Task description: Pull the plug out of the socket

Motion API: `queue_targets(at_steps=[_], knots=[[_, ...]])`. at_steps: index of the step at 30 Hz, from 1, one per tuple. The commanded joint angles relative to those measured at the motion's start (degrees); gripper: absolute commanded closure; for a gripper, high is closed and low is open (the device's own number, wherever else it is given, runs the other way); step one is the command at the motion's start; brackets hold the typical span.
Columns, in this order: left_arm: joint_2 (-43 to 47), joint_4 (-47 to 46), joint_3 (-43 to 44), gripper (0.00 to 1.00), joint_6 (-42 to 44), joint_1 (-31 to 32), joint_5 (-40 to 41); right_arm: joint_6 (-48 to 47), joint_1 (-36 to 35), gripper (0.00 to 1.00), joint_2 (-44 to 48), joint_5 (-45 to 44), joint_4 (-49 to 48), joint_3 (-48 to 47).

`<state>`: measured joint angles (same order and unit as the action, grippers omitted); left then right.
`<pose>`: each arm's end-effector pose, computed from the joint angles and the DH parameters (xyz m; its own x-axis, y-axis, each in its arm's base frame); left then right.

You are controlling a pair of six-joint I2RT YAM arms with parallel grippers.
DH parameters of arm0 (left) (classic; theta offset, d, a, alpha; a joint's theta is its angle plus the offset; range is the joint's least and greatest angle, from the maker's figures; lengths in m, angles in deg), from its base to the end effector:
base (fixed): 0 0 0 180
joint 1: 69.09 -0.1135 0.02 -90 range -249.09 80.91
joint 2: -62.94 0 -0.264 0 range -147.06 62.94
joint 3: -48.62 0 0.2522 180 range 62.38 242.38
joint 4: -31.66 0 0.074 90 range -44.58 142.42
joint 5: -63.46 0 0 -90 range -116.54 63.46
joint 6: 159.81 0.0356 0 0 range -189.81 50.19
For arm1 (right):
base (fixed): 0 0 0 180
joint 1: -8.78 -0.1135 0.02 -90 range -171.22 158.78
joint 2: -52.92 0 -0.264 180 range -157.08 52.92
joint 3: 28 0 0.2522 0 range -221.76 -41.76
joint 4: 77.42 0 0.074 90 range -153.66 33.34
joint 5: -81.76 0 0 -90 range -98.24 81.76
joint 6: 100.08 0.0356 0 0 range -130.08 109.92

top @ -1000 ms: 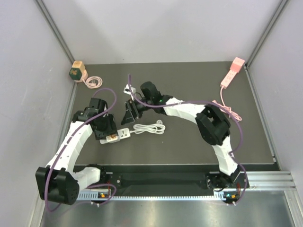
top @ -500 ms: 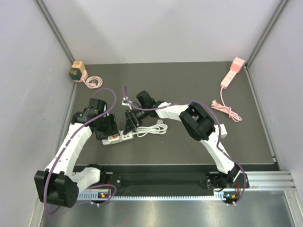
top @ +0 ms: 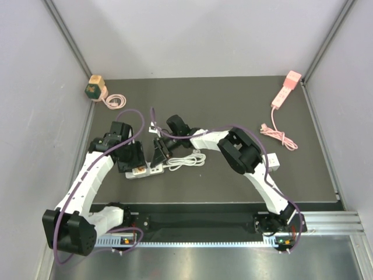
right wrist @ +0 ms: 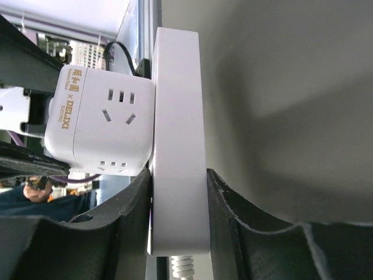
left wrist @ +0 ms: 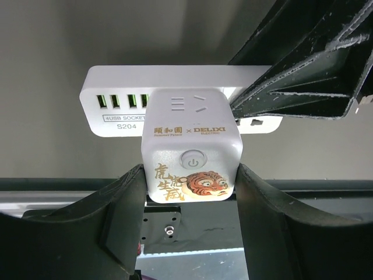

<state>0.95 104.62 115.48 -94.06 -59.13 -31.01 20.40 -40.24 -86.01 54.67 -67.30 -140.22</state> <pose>0.1848 -0.0353 0.2664 -0.9157 -0.2549 -0.3105 -0.1920 0.9566 -0.2192 0.3148 0.4107 0.1195 -0.7502 -0.5114 -0.4191 -0.4996 0.0233 0.8659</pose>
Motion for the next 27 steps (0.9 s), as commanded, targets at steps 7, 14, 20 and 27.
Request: queue_targets(at_steps=[7, 14, 20, 27], knots=[[5.3, 0.13, 7.37, 1.0, -1.5, 0.15, 7.56, 1.6, 0.5, 1.0, -2.13, -21.06, 8.11, 1.6], [6.19, -4.79, 4.2, 1.0, -2.29, 1.47, 0.17, -3.04, -3.01, 1.0, -3.36, -33.1, 18.73, -2.78], [3.82, -3.66, 7.98, 1.0, -2.38, 1.47, 3.92, -5.6, -4.34, 1.0, -4.86, -39.27, 22.37, -2.02], [3.81, -1.9, 8.51, 1.0, -1.24, 1.47, 6.05, -0.24, -2.67, 1.0, -3.71, -23.2, 7.69, 4.23]])
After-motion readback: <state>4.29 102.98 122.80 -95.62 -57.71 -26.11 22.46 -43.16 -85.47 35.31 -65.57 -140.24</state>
